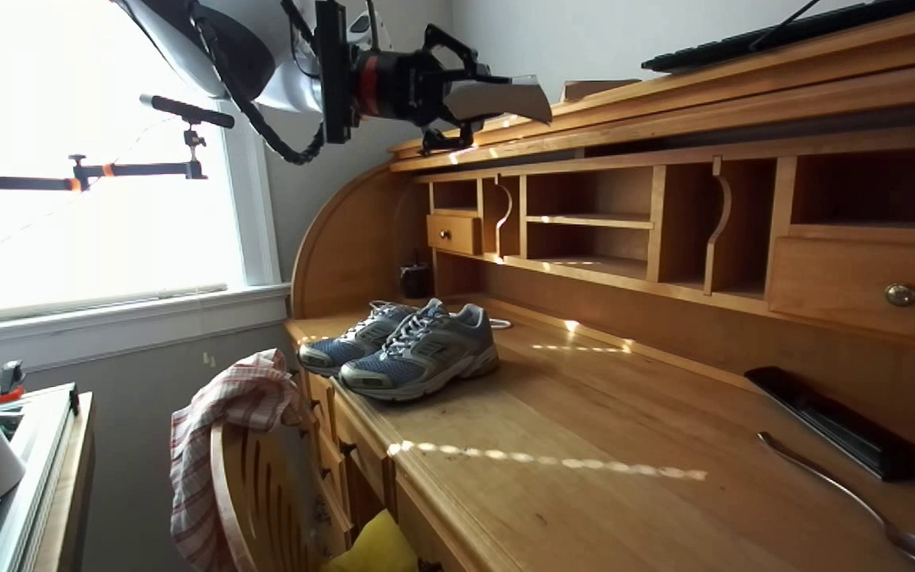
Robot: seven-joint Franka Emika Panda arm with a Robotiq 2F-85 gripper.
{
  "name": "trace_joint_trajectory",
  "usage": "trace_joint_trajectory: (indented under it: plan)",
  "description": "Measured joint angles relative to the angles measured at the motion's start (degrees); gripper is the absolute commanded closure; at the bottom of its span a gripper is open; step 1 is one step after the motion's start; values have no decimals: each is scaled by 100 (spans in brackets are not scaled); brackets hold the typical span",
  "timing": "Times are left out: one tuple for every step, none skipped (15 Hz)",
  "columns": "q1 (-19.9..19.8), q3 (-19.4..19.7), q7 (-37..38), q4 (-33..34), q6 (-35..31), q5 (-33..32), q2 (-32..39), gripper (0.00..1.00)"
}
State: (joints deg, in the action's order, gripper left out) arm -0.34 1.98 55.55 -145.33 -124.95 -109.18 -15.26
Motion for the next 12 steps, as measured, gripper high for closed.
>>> trace_joint_trajectory:
  plan:
    - [1, 20, -59, 94, -38, 35, 12, 66]
    - [1, 30, -74, 140, -45, 40, 19, 66]
    - [1, 31, -74, 135, -45, 40, 21, 66]
    - [3, 31, -74, 124, -45, 40, 25, 66]
    - [6, 31, -74, 116, -45, 40, 27, 66]
    - [9, 31, -74, 115, -45, 40, 32, 66]
    - [11, 31, -74, 115, -45, 40, 34, 66]
    - [13, 31, -74, 115, -45, 40, 34, 66]
    - [14, 31, -74, 115, -45, 40, 35, 66]
    - [14, 31, -74, 115, -45, 40, 35, 66]
    - [14, 31, -74, 115, -45, 40, 35, 91]
    - [14, 31, -74, 115, -45, 40, 35, 91]
